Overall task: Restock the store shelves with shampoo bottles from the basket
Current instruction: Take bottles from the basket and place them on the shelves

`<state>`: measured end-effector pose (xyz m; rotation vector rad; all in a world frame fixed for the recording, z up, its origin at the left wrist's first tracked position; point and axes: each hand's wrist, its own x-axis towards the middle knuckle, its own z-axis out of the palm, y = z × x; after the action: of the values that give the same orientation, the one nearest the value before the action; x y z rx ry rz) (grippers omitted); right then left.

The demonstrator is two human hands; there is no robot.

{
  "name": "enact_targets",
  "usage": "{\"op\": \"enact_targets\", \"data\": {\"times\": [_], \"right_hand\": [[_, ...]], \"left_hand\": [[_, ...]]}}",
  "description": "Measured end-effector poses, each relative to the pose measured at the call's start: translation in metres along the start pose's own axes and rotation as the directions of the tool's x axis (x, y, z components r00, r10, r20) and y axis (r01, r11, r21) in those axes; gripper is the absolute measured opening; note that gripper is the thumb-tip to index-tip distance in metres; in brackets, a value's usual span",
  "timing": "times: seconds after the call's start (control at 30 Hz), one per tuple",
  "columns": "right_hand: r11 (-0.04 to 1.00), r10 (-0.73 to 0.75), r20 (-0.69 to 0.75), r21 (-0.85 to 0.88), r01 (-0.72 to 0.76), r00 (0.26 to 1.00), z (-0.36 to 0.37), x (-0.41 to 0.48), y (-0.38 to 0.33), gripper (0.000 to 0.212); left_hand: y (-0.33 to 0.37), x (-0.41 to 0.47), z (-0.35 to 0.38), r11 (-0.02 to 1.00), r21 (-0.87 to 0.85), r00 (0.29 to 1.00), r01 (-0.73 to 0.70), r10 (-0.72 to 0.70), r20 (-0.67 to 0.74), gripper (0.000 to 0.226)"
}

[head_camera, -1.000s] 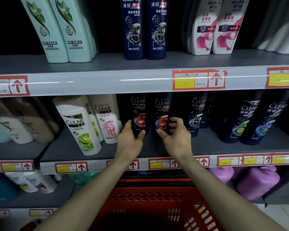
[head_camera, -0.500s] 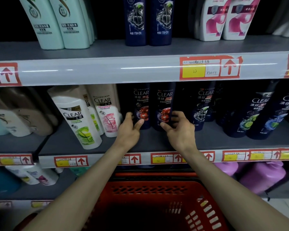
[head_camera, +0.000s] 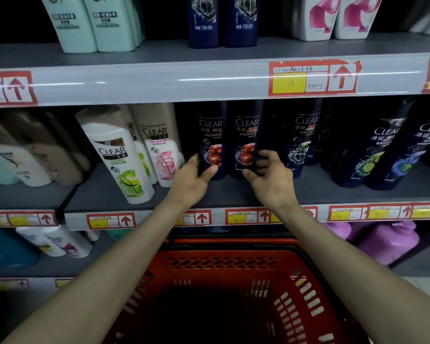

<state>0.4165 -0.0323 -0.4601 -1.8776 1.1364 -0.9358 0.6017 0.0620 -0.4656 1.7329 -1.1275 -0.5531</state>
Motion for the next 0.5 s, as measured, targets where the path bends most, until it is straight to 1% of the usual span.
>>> {"op": "enact_targets", "data": {"times": [0.1,0.13,0.17,0.23,0.3,0.33,0.37,0.4,0.43,0.47,0.5], "right_hand": [[0.995,-0.055,-0.002,-0.087,0.055,0.998,-0.012,-0.011,-0.002,0.058],[0.991,-0.074,-0.003,-0.112,0.073,0.997,-0.016,-0.015,-0.002,0.058],[0.988,-0.088,-0.004,-0.128,0.086,0.996,-0.020,-0.019,-0.002,0.058],[0.984,-0.104,-0.012,-0.143,0.102,0.994,-0.027,-0.030,-0.004,0.057],[0.982,-0.124,-0.016,-0.148,0.120,0.992,-0.031,-0.043,-0.008,0.054],[0.979,-0.138,-0.011,-0.151,0.135,0.990,-0.033,-0.050,-0.010,0.051],[0.976,-0.155,-0.001,-0.152,0.153,0.988,-0.033,-0.058,-0.011,0.049],[0.973,-0.174,0.015,-0.149,0.175,0.985,-0.033,-0.067,-0.014,0.047],[0.970,-0.194,0.035,-0.143,0.197,0.980,-0.032,-0.076,-0.017,0.046],[0.966,-0.212,0.056,-0.136,0.218,0.976,-0.031,-0.085,-0.020,0.045],[0.963,-0.228,0.074,-0.132,0.236,0.971,-0.029,-0.094,-0.024,0.043]], "left_hand": [[0.004,-0.013,-0.005,0.999,-0.002,0.997,0.048,-0.048,0.055,0.088],[0.007,-0.021,-0.008,0.999,0.000,0.996,0.050,-0.050,0.068,0.094],[0.012,-0.030,-0.010,0.999,-0.009,0.996,0.034,-0.033,0.077,0.092],[0.022,-0.049,-0.016,1.000,-0.025,0.996,-0.018,0.020,0.086,0.073],[0.032,-0.064,-0.026,0.998,-0.044,0.996,-0.039,0.042,0.073,0.046],[0.038,-0.071,-0.033,0.997,-0.061,0.997,-0.057,0.060,0.049,0.033],[0.043,-0.080,-0.039,0.991,-0.070,0.994,-0.111,0.112,0.005,0.021],[0.049,-0.088,-0.047,0.977,-0.047,0.976,-0.209,0.205,-0.077,0.012],[0.055,-0.095,-0.058,0.945,0.010,0.927,-0.326,0.321,-0.195,0.010],[0.059,-0.101,-0.070,0.897,0.083,0.840,-0.435,0.437,-0.322,0.014],[0.062,-0.105,-0.084,0.845,0.139,0.735,-0.517,0.521,-0.434,0.018]]}}
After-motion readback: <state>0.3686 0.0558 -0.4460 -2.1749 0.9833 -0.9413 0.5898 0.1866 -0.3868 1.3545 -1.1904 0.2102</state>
